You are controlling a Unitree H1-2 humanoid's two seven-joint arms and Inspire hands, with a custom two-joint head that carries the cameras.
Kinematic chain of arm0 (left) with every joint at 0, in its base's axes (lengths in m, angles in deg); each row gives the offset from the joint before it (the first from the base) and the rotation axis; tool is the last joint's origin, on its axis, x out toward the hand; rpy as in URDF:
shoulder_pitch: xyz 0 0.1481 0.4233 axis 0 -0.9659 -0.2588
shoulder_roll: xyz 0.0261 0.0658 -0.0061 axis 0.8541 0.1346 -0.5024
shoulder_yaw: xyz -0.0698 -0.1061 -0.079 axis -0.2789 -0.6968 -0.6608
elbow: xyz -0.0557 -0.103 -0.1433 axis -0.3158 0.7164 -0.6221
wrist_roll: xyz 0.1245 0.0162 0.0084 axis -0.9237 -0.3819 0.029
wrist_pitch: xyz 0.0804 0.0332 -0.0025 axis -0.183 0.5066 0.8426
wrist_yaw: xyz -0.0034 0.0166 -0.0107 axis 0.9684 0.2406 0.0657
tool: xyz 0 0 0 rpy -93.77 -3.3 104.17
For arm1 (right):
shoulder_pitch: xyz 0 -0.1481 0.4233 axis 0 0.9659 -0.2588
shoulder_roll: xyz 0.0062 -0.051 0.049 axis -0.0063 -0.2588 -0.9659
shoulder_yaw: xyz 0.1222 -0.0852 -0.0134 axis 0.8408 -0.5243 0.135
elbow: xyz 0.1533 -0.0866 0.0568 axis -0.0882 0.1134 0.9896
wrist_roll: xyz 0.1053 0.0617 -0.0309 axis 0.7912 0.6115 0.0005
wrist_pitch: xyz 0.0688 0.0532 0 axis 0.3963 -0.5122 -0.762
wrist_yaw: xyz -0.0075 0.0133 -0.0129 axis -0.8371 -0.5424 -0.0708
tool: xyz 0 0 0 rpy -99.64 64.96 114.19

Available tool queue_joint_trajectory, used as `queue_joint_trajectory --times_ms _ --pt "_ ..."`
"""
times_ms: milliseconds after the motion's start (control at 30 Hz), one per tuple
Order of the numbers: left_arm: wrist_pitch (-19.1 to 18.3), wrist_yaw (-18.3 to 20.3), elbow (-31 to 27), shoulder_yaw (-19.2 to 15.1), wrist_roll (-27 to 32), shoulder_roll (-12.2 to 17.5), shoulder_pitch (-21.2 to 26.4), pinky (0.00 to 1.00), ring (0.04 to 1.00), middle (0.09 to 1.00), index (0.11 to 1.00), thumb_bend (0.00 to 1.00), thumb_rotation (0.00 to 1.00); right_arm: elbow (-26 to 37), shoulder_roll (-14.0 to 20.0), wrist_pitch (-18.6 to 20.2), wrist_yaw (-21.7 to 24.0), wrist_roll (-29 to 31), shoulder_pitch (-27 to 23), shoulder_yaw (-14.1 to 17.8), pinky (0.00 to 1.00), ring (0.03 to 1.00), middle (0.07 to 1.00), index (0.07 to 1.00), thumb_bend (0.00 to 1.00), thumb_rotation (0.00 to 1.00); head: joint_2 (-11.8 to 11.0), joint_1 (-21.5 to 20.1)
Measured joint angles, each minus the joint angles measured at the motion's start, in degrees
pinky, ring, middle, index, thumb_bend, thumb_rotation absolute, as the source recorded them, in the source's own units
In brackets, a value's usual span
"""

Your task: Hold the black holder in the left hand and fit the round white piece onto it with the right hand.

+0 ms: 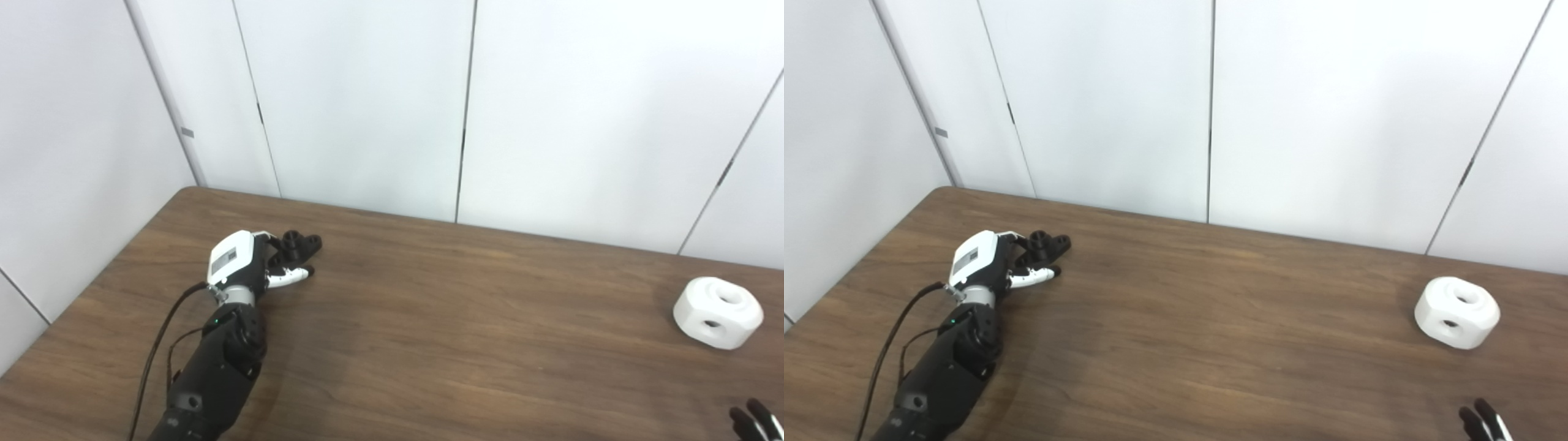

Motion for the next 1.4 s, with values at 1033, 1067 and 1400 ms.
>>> queue_joint_trajectory --times_ms 1033,1067,1400 --pt "0.69 -1.34 1.19 -0.47 1.76 -0.01 0.65 1.0 0.891 0.809 0.586 0.8 0.25 1.49 -0.01 0.43 -0.32 -0.21 1.32 -0.15 0.97 0.969 0.943 0.97 0.53 1.0 0.79 -0.35" --pt "0.71 -1.47 1.19 -0.47 1.83 -0.01 0.65 1.0 0.893 0.809 0.583 0.8 0.24 1.49 -0.01 0.42 -0.32 -0.21 1.32 -0.15 0.97 0.968 0.943 0.97 0.53 1.0 0.79 -0.35" --pt "1.06 -2.53 1.35 -0.68 3.27 -0.24 0.84 1.0 0.909 0.807 0.489 0.52 0.07 1.49 0.01 0.44 -0.38 0.03 1.33 -0.02 0.96 0.965 0.942 0.965 0.52 1.0 0.79 -0.35"
